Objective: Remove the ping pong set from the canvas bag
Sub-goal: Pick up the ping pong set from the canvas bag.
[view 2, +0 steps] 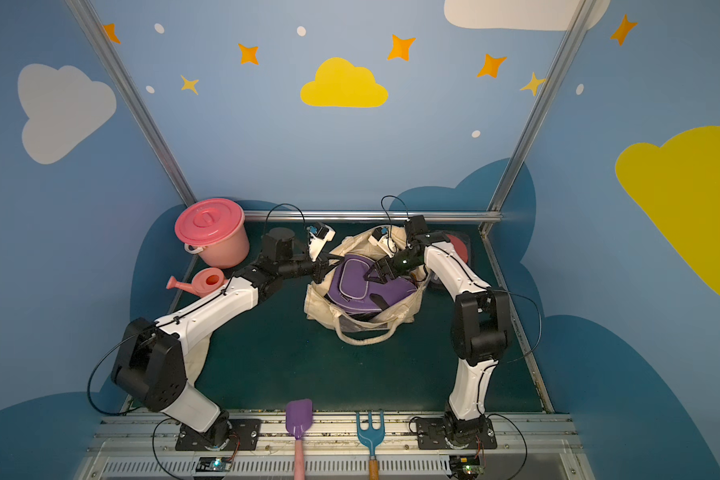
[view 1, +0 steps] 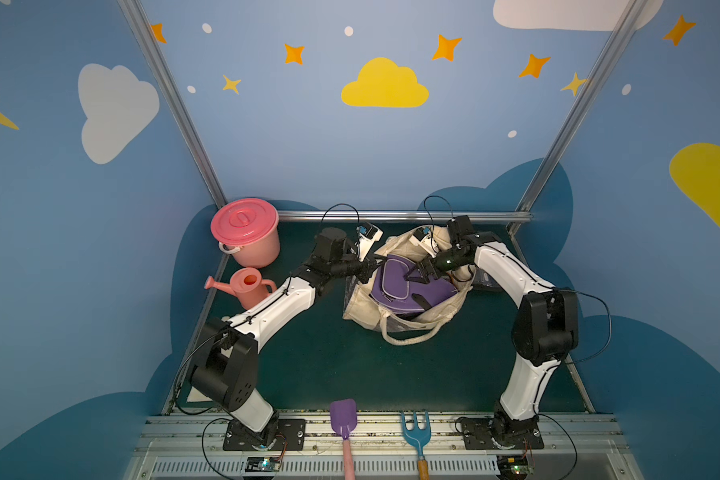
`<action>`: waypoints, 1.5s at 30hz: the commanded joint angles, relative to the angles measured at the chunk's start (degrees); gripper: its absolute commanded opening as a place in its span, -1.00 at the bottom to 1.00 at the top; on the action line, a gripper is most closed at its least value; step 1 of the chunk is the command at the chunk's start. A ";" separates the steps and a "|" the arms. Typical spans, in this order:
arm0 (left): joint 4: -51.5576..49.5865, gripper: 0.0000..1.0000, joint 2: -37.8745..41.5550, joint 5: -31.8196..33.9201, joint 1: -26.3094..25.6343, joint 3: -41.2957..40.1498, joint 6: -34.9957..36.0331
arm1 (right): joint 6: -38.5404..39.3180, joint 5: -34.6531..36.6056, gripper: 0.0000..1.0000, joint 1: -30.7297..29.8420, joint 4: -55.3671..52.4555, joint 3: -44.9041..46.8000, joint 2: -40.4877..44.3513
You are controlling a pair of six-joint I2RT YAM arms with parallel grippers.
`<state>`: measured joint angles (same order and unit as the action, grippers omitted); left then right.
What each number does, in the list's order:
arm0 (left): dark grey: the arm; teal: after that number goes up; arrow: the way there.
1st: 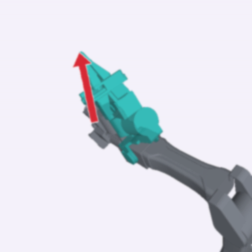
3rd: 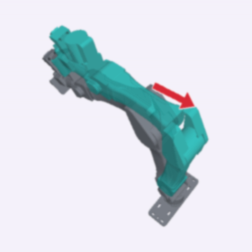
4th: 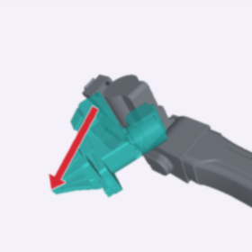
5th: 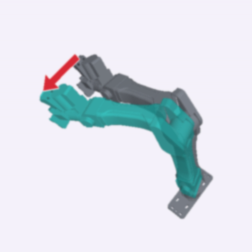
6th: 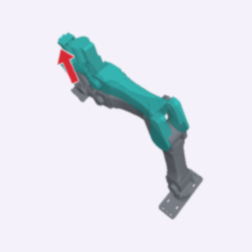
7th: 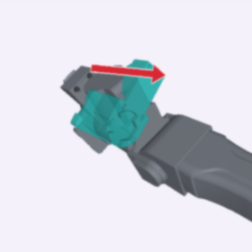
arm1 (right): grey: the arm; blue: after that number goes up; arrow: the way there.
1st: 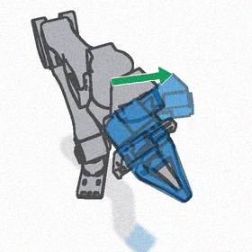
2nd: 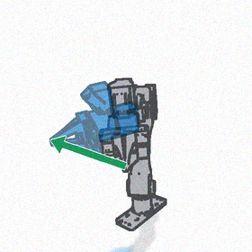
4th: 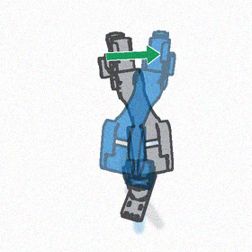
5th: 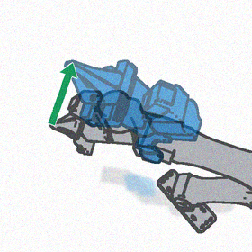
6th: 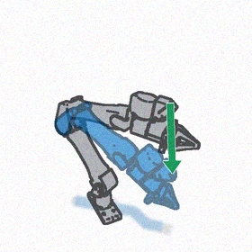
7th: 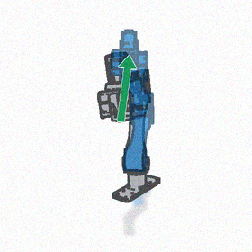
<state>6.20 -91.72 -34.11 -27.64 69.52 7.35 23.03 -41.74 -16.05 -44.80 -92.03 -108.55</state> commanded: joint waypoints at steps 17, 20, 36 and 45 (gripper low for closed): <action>-2.77 -0.93 3.10 16.81 -0.16 2.70 1.59 | -3.60 12.59 -1.00 -3.81 -5.14 0.88 12.57; -5.23 -0.93 2.56 19.27 0.19 5.22 2.05 | -5.18 19.43 -1.00 -5.59 -1.14 2.41 17.76; -7.53 -0.93 -0.95 16.56 -1.05 10.57 1.54 | -11.10 46.67 -1.00 -8.44 10.18 6.78 30.97; -4.44 -0.92 -5.40 10.18 -3.51 10.35 -2.77 | -12.40 38.96 -1.00 -9.33 12.65 9.26 31.92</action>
<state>-2.74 -95.31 -19.09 -30.09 78.85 6.81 11.75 0.56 -25.02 -34.79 -84.29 -78.65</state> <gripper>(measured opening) 0.058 0.059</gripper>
